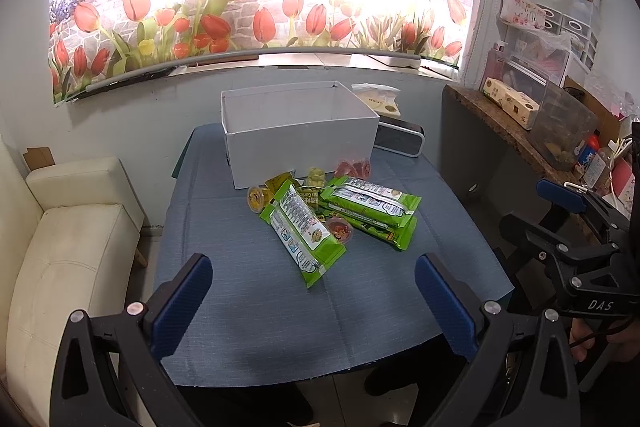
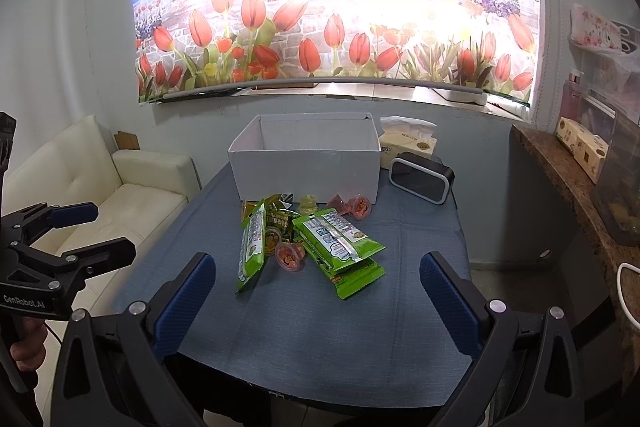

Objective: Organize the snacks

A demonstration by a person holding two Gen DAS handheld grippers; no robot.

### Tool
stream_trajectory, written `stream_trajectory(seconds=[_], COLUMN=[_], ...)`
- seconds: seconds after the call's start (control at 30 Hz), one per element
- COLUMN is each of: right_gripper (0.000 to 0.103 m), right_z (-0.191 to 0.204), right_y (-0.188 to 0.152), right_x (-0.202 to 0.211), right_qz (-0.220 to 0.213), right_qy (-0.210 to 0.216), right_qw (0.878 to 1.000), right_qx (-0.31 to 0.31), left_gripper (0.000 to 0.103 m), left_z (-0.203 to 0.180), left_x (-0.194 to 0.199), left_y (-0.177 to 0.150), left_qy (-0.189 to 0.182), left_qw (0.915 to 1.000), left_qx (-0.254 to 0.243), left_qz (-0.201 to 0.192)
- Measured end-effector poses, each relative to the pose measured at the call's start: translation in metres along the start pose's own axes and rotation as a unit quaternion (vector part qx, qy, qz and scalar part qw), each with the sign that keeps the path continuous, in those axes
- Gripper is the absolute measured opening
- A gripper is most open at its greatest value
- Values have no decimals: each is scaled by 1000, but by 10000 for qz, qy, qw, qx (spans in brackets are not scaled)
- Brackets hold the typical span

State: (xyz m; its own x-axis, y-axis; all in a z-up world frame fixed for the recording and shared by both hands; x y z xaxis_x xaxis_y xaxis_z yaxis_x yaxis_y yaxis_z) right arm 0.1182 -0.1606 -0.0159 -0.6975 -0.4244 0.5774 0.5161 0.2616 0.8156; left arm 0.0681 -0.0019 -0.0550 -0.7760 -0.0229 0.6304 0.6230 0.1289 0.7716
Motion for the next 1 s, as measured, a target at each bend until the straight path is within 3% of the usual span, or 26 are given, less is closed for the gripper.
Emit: stream_trajectory(seconds=[1.0], right_gripper=[103], right_z=[-1], right_y=[2], right_x=[0], right_qz=[16], right_qy=[-28], right_qw=[10000], right_qx=[22], left_gripper=[103], left_z=[2], left_x=[0], left_y=[3], left_qy=[-17], left_qw=[10000], left_qx=[0], left_qz=[-24])
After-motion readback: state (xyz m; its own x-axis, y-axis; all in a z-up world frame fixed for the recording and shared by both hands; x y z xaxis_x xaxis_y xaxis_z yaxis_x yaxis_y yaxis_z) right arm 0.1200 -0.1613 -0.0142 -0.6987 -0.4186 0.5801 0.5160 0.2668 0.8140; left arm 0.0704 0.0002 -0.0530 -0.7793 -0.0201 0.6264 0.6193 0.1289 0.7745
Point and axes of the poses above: each gripper's, at about its wrist camera, not at the fingertips, and x roughly against the way its jaws point, z to its left, y to its top, the point moved 9 cm from there along -x, roughly the way its jaws point, and after that the axes turned 3 degrees about -z, right-handed, at the moved point
